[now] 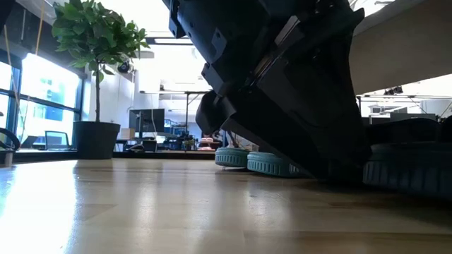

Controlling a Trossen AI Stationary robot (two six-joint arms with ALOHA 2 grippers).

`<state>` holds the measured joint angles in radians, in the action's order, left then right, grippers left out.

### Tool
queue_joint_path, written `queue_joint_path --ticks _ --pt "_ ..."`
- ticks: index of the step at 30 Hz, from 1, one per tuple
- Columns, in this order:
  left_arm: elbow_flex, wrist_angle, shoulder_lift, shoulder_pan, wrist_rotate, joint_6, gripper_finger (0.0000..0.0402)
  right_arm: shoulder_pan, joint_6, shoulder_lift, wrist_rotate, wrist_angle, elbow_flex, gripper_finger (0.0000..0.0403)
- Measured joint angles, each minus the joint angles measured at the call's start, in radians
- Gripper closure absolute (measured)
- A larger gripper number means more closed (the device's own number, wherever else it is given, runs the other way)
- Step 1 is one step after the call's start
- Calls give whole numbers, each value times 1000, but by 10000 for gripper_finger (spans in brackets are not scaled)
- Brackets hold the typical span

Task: Pick and place slides into the shelf
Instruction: Adjust the black slides under the shelf

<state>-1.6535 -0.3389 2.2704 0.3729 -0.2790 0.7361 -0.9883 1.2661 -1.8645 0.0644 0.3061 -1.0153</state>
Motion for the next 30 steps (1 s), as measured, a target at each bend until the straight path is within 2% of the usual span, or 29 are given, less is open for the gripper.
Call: queue_joint_path --ticks 11,17,23,30 --pt "0 0 0 0 30 1 247 -29 -44 37 30 33 7 403" --pt "0 105 0 1 62 -7 247 -68 -53 77 -28 46 8 403" --pt "0 114 0 0 28 -8 247 -110 -44 99 -81 31 6 403" --pt "0 116 11 0 73 -26 247 -169 -6 131 -59 29 5 403"
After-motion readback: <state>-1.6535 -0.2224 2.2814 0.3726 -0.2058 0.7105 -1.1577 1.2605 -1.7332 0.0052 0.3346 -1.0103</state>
